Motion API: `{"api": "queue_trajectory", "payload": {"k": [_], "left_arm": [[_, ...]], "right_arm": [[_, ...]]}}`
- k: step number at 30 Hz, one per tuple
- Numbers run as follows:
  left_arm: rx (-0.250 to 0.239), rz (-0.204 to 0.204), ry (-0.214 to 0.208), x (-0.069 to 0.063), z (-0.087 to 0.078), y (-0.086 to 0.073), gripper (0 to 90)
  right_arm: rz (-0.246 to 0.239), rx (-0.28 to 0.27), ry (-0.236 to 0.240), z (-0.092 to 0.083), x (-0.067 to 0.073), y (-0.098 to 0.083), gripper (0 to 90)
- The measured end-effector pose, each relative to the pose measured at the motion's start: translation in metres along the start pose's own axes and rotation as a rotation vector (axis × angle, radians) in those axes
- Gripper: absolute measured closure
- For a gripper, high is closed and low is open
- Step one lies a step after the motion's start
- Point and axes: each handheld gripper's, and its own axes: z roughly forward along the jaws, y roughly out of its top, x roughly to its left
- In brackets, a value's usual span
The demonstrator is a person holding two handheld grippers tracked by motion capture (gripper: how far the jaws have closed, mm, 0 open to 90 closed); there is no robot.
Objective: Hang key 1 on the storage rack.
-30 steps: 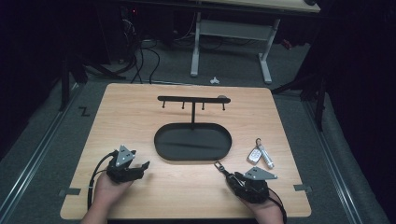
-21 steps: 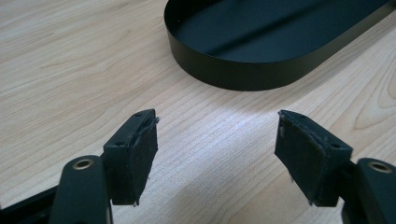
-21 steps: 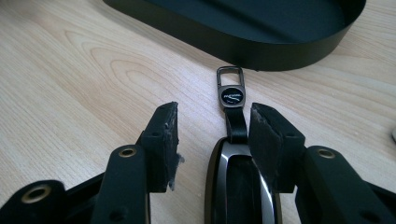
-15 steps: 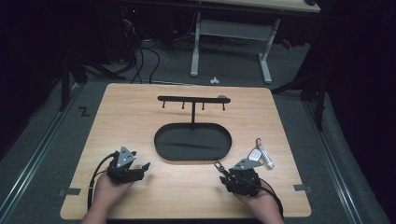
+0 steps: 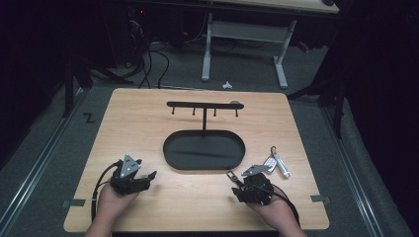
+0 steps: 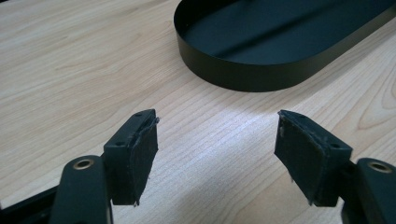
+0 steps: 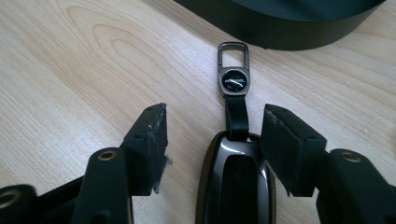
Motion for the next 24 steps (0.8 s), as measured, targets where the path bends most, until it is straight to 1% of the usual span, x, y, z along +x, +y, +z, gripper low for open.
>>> {"api": "queue_trajectory", "payload": {"k": [1, 4, 6, 8, 10, 11, 12, 16, 17, 20, 22, 23, 24], "left_arm": [[0.0, -0.001, -0.003, 0.0, 0.0, 0.0, 30.3], [-0.004, -0.009, -0.011, 0.0, 0.0, -0.001, 30.5], [0.003, 0.0, -0.013, -0.001, 0.002, -0.002, 30.4], [-0.003, -0.003, -0.018, 0.0, 0.001, -0.002, 30.4], [-0.008, -0.004, -0.016, 0.001, 0.001, -0.002, 30.4], [-0.017, -0.018, -0.022, 0.003, -0.001, -0.003, 30.4], [-0.017, -0.018, -0.022, 0.003, -0.002, -0.004, 30.4], [-0.02, -0.022, -0.025, 0.005, -0.002, -0.004, 30.4], [-0.016, -0.023, -0.032, 0.006, -0.001, -0.005, 30.4], [-0.009, -0.016, -0.041, 0.006, 0.001, -0.005, 30.4], [-0.01, -0.015, -0.043, 0.006, 0.001, -0.005, 30.4], [-0.01, -0.017, -0.05, 0.006, 0.002, -0.005, 30.3], [-0.017, -0.022, -0.055, 0.006, 0.001, -0.005, 30.2]], "right_arm": [[-0.001, 0.006, 0.006, 0.001, -0.001, 0.001, 39.1], [0.025, 0.031, 0.02, 0.003, -0.003, 0.004, 38.0], [0.028, 0.047, 0.017, 0.004, -0.005, 0.006, 37.7], [0.031, 0.066, 0.02, 0.004, -0.006, 0.008, 37.6], [0.032, 0.071, 0.024, 0.005, -0.006, 0.01, 37.6], [0.033, 0.083, 0.027, 0.006, -0.006, 0.014, 37.5], [0.032, 0.09, 0.027, 0.006, -0.005, 0.016, 37.4], [0.03, 0.109, 0.02, 0.006, -0.001, 0.023, 36.9], [0.025, 0.127, 0.015, 0.005, 0.0, 0.028, 36.9], [0.025, 0.154, 0.007, 0.004, 0.0, 0.035, 36.8], [0.023, 0.162, 0.005, 0.004, 0.0, 0.037, 36.7], [0.024, 0.185, 0.005, 0.003, 0.0, 0.042, 36.5], [0.027, 0.194, 0.008, 0.003, 0.0, 0.043, 36.2]]}}
